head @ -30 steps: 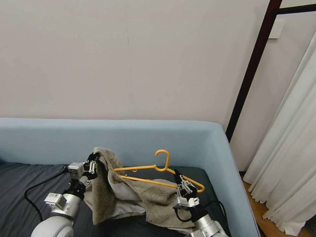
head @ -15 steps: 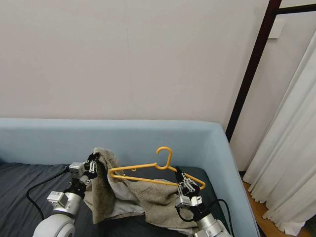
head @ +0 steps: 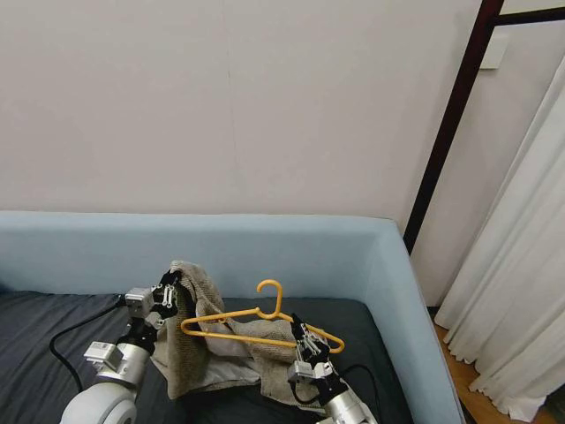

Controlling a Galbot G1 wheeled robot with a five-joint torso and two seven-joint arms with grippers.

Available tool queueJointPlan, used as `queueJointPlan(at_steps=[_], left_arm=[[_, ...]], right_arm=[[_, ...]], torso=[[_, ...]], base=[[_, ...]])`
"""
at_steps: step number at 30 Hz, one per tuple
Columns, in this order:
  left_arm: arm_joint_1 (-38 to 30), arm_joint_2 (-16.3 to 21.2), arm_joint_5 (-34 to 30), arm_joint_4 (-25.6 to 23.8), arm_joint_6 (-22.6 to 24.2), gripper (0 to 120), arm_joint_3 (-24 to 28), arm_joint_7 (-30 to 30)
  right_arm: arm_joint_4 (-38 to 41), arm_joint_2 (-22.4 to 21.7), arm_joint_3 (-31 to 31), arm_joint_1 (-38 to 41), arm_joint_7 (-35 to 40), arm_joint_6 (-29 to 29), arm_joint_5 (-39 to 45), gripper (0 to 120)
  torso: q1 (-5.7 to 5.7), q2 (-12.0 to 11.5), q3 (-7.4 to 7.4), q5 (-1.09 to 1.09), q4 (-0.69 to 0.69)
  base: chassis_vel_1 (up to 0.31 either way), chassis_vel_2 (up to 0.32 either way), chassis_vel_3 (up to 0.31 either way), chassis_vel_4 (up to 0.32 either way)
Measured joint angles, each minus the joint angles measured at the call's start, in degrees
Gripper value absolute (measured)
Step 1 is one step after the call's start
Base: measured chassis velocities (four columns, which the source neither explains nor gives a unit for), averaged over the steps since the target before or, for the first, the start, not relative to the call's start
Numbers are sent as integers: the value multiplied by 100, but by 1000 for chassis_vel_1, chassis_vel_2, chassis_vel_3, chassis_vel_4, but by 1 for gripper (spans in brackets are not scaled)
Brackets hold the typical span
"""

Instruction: Pick up the clothes from the sofa and hang them on the clothes hanger.

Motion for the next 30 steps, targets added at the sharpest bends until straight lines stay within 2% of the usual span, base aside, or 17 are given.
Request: queueJointPlan(at_steps=[7,24,30], left_arm=[[51,-16,34,-68,0,0,49,20],[190,-67,251,-125,22,0,228,175],[201,114,196,-141,49,0,129,175]], right_arm=[[-16,-20,178,160,-1,-174,241,5],[-222,344,191,530,13,-467,385,5],[-406,253,297,629,19,-459,293,5]], torso=[[0,0,0,0,-2],[0,0,0,0,-1],[0,0,0,0,-1]], base=[[0,0,0,0],[0,0,0,0],[0,0,0,0]])
